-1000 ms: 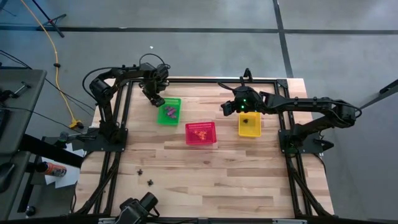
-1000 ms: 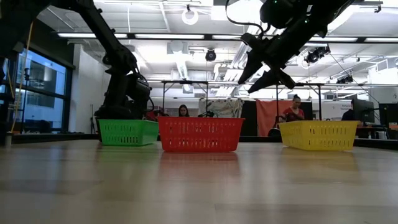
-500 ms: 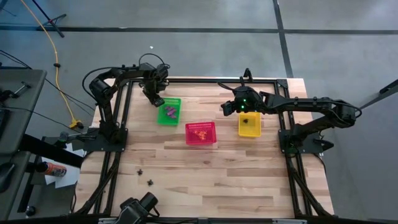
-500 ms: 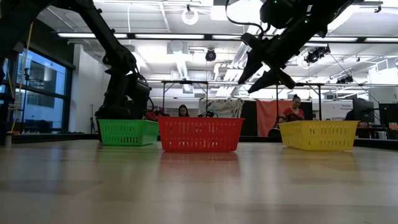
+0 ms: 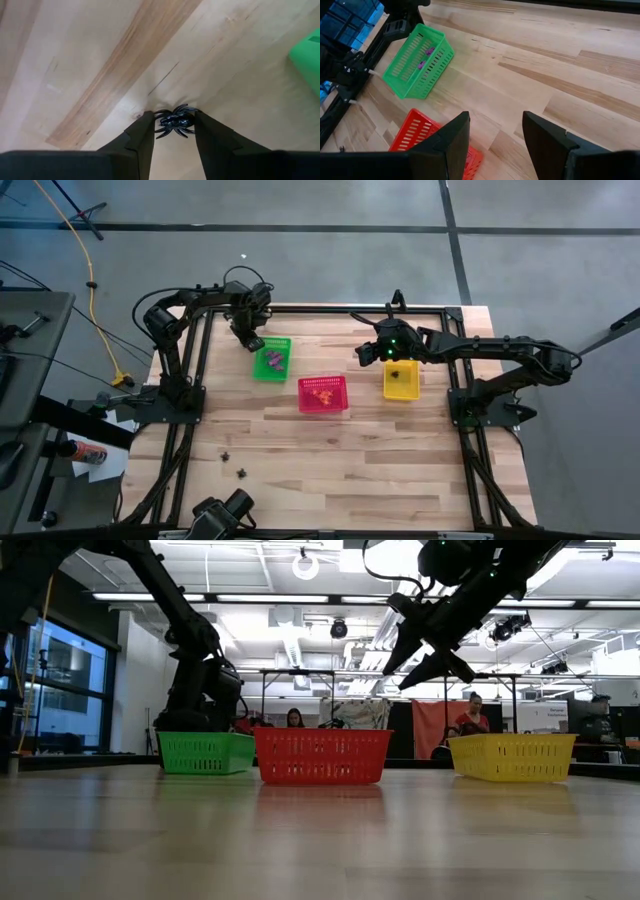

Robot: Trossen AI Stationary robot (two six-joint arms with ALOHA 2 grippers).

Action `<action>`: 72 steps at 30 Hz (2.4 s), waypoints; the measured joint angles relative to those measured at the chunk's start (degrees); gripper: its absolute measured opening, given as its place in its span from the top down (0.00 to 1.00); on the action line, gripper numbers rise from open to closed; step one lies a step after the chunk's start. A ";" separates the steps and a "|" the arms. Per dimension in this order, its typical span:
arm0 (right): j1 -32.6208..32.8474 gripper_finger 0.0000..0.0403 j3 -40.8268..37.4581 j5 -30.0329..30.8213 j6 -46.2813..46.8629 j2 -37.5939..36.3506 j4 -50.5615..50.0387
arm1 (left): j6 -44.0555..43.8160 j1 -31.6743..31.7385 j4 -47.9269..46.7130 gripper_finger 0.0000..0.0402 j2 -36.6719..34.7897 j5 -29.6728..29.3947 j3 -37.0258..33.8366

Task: Sort Halloween decoration
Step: Put the black spider toy into the yellow bin

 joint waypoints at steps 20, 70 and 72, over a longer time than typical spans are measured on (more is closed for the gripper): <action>0.00 0.56 0.00 0.00 0.00 -0.01 0.00 | -1.94 1.33 -10.26 0.71 0.26 -5.66 13.77; 9.19 0.56 0.07 -7.78 -36.55 -10.13 19.68 | -61.08 -29.83 104.08 0.71 -32.71 42.32 -28.20; 10.36 0.56 0.07 -7.72 -37.46 -9.23 22.36 | -60.04 -29.44 104.01 0.71 -33.62 42.96 -28.17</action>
